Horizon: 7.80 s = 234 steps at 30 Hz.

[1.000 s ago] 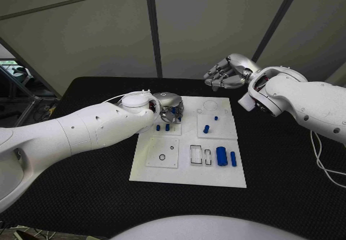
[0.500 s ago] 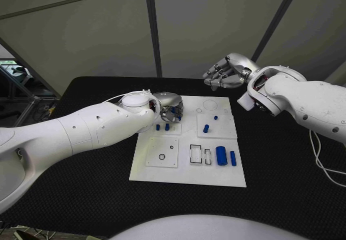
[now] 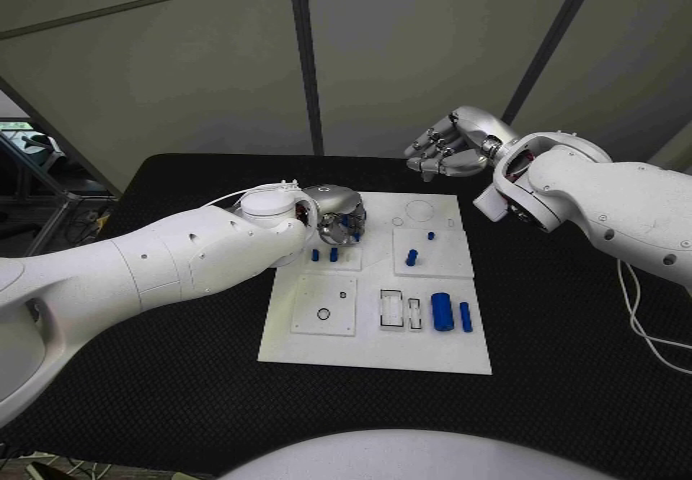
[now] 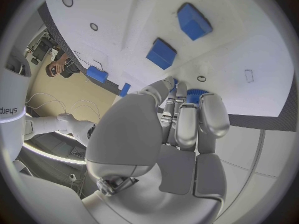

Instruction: Assemble the parts on the task board

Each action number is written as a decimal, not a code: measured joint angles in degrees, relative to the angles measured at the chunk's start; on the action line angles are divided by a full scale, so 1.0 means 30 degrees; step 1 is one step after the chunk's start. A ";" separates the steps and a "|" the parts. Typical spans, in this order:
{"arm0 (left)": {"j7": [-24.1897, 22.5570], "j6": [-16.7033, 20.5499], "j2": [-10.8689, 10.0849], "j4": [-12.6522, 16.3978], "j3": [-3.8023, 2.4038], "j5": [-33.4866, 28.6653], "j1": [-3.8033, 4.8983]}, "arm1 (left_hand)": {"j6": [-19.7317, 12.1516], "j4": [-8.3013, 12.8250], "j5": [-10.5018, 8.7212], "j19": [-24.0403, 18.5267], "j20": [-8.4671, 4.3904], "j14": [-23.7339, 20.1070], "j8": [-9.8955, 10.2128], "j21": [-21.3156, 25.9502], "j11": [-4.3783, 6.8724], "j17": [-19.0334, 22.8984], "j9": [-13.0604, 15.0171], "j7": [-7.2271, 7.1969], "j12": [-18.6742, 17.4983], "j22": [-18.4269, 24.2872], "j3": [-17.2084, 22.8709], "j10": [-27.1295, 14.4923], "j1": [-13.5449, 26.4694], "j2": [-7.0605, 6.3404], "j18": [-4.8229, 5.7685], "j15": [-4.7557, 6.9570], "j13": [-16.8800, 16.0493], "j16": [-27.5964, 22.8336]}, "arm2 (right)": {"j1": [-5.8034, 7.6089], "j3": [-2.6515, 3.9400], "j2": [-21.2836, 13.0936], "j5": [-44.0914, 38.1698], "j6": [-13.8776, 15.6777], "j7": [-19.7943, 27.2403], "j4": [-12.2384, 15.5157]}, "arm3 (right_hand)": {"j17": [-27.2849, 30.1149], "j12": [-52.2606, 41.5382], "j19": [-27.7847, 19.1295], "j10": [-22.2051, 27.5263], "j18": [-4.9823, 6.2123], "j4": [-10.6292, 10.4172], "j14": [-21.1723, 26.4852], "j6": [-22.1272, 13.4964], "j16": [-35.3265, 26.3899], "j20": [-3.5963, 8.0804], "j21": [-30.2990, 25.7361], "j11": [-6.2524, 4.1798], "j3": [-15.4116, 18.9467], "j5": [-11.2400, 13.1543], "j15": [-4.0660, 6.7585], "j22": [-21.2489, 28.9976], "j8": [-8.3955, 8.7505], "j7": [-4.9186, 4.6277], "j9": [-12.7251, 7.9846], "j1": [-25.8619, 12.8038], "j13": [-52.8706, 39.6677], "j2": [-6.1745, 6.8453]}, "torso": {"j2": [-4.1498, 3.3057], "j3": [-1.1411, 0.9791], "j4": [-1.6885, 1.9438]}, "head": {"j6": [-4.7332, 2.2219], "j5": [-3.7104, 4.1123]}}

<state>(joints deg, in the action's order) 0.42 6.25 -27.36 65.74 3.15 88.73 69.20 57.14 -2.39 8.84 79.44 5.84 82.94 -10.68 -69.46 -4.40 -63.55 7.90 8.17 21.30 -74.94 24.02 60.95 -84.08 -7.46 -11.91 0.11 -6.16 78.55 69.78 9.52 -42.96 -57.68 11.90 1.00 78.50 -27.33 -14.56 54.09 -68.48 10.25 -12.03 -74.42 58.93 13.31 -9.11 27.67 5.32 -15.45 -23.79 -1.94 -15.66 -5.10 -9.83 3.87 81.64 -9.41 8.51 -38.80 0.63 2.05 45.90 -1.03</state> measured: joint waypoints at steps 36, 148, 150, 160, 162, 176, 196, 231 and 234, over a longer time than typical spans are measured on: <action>0.0391 0.0166 -0.3339 0.2500 -0.1914 -0.0733 -0.0440 | 0.0339 0.0277 0.0000 0.0067 0.0070 0.0068 0.0455 -0.0222 -0.0137 0.0001 -0.0135 0.0072 -0.0912 0.0004 0.0698 0.0477 0.0480 -0.0480 0.0007 -0.0069 0.0174 0.0154 | -0.0003 0.0000 -0.0049 0.0000 -0.0051 0.0026 -0.0129 | 0.0008 0.0000 0.0000 0.0000 0.0000 0.0000 0.0000 0.0000 0.0000 0.0000 0.0001 0.0000 0.0000 0.0000 -0.0001 -0.0004 0.0000 0.0000 0.0013 0.0000 0.0014 0.0000 | 0.0004 -0.0007 0.0055 | -0.0273 -0.0326; -0.5502 0.4261 -0.7665 0.5844 -0.2718 -2.1932 -0.1116 | -0.0519 0.0590 0.0000 -0.6694 0.0819 -0.6420 0.1178 1.2390 -0.0934 1.3530 -0.1320 0.0860 -0.2073 0.5817 0.0425 -0.0590 0.1844 -0.0670 0.0126 -0.0889 0.0236 -0.9169 | -0.2228 -0.1177 -0.1059 -1.3498 -0.0723 -0.3203 0.0892 | -1.2711 0.2938 0.3756 0.0864 -0.0022 0.2105 -0.3204 0.0342 1.7778 0.1221 0.9340 -0.0110 -0.1788 0.3036 0.0755 -0.7961 0.0381 0.0472 0.0002 -0.0125 0.1882 0.0577 | -0.0024 0.0007 0.0020 | -0.0659 0.0901; -0.5854 0.4228 -0.7730 0.5967 -0.2718 -2.2502 -0.1131 | -0.0519 0.0590 -0.0001 -0.6694 0.0820 -0.6420 0.1178 1.2463 -0.0933 1.3561 -0.1320 0.0860 -0.2018 0.5842 0.0425 -0.0590 0.1866 -0.0647 0.0128 -0.0889 0.0236 -0.9169 | -0.2283 -0.1180 -0.1014 -1.3622 -0.0763 -0.3255 0.0925 | -1.2847 0.2938 0.3756 0.0937 -0.0311 0.2104 -0.3205 0.0341 1.7934 0.1222 0.9474 -0.0096 -0.1788 0.3036 0.0755 -0.8080 0.0381 0.0472 0.0002 -0.0125 0.1881 0.0577 | -0.0024 0.0007 0.0020 | -0.0645 0.0895; -0.6763 0.4129 -0.7794 0.6126 -0.2718 -2.3856 -0.1167 | -0.0519 0.0670 -0.0001 -0.6693 0.0819 -0.6420 0.1099 1.2545 -0.0933 1.3660 -0.1318 0.0859 -0.1947 0.5945 0.0345 -0.0590 0.1757 -0.0543 0.0129 -0.0889 0.0235 -0.9247 | -0.2416 -0.1180 -0.0741 -1.3992 -0.0957 -0.3324 0.0922 | -1.3832 0.2890 0.4094 0.0921 -0.0309 0.2333 -0.3157 0.0342 1.9151 0.1162 1.0540 -0.0111 -0.2128 0.3035 0.0707 -0.9349 0.0380 0.0472 0.0021 -0.0125 0.1861 0.0577 | -0.0024 0.0011 0.0009 | -0.0584 0.0875; -0.6822 0.4122 -0.7800 0.6125 -0.2718 -2.3960 -0.1168 | -0.0519 0.0670 0.0000 -0.6693 0.0820 -0.6420 0.1099 1.2542 -0.0933 1.3667 -0.1318 0.0859 -0.1926 0.5953 0.0346 -0.0590 0.1684 -0.0470 0.0130 -0.0890 0.0235 -0.9268 | -0.2422 -0.1180 -0.0721 -1.4015 -0.1029 -0.3325 0.0912 | -1.4034 0.2791 0.4205 0.0790 -0.0308 0.2378 -0.3159 0.0406 1.9415 0.1131 1.0806 -0.0192 -0.2278 0.3035 0.0708 -0.9658 0.0380 0.0460 0.0050 -0.0125 0.1839 0.0577 | -0.0024 0.0009 0.0004 | -0.0571 0.0877; -0.6927 0.4109 -0.7777 0.6053 -0.2717 -2.4292 -0.1175 | -0.0589 0.0724 -0.0001 -0.6692 0.0820 -0.6420 0.1100 1.2612 -0.0933 1.3732 -0.1317 0.0928 -0.1926 0.6024 0.0292 -0.0588 0.1609 -0.0397 0.0132 -0.0890 0.0219 -0.9335 | -0.2486 -0.1131 -0.0495 -1.4159 -0.1596 -0.3326 0.0801 | -1.4626 0.2294 0.4396 -0.0418 -0.0610 0.3043 -0.3225 0.1660 2.0232 0.1322 1.1933 -0.0549 -0.3049 0.2952 0.0808 -1.0951 -0.0120 0.0731 0.0194 0.0455 0.1655 -0.0002 | -0.0015 0.0009 0.0000 | -0.0469 0.0855; -0.6903 0.4111 -0.7710 0.5950 -0.2717 -2.4361 -0.1179 | -0.0658 0.0776 -0.0001 -0.6692 0.0820 -0.6419 0.1100 1.2612 -0.1002 1.3813 -0.1334 0.0996 -0.1855 0.6078 0.0240 -0.0654 0.1508 -0.0298 0.0134 -0.0890 0.0220 -0.9427 | -0.2621 -0.1159 -0.0498 -1.4913 -0.1301 -0.3731 0.1091 | -1.4811 0.2240 0.4778 -0.0963 -0.0604 0.3644 -0.3229 0.2376 2.0634 0.1438 1.3093 -0.0548 -0.3420 0.3223 0.0940 -1.2360 -0.0347 0.0769 0.0293 0.0809 0.1460 -0.0368 | -0.0004 0.0000 0.0000 | -0.0447 0.0901; -0.6870 0.4196 -0.7542 0.5643 -0.2717 -2.4386 -0.1195 | -0.0794 0.0773 -0.0001 -0.6691 0.0820 -0.6484 0.1101 1.2686 -0.1045 1.3896 -0.1346 0.1131 -0.1855 0.6144 0.0135 -0.0821 0.1508 -0.0299 0.0135 -0.0956 0.0221 -0.9488 | -0.2614 -0.1088 -0.1448 -1.4506 0.1319 -0.3873 0.6696 | -1.4940 0.2151 0.4943 -0.1168 -0.0902 0.3807 -0.3173 0.2495 2.0905 0.1470 1.3553 -0.0617 -0.3478 0.2870 0.0995 -1.2927 -0.0329 0.0784 0.0321 0.0702 0.1343 -0.0460 | -0.0004 0.0009 0.0009 | -0.0547 0.0319; -0.6870 0.4205 -0.7435 0.5576 -0.2717 -2.4389 -0.1195 | -0.0794 0.0773 0.0000 -0.6691 0.0821 -0.6484 0.1101 1.2685 -0.1046 1.3896 -0.1345 0.1131 -0.1855 0.6144 0.0135 -0.0821 0.1508 -0.0299 0.0135 -0.0956 0.0221 -0.9487 | -0.2614 -0.1087 -0.1049 -1.4207 0.1488 -0.3738 0.6844 | -1.4956 0.2152 0.4943 -0.1168 -0.0900 0.3807 -0.3173 0.2493 2.0905 0.1470 1.3553 -0.0617 -0.3478 0.2869 0.0994 -1.2947 -0.0327 0.0784 0.0317 0.0672 0.1341 -0.0487 | -0.0005 0.0018 0.0020 | -0.0558 0.0071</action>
<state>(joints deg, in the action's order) -20.19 18.87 -49.66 82.47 -5.00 15.56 65.61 54.76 -0.07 8.84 59.37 8.31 63.49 -7.38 -31.41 -7.54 -21.86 3.87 11.57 15.74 -56.50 24.42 58.49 -79.56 -8.35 -11.51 -2.76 -5.50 50.09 61.93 6.26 -46.10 -100.30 16.36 -10.21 99.04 -72.20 -8.11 68.92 -71.98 7.55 -0.61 -83.94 66.41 76.02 -4.70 68.33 3.47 -25.88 -15.19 1.04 -54.50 -6.08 -7.48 4.81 83.66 -5.39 7.05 -38.82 0.69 2.11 44.23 -0.82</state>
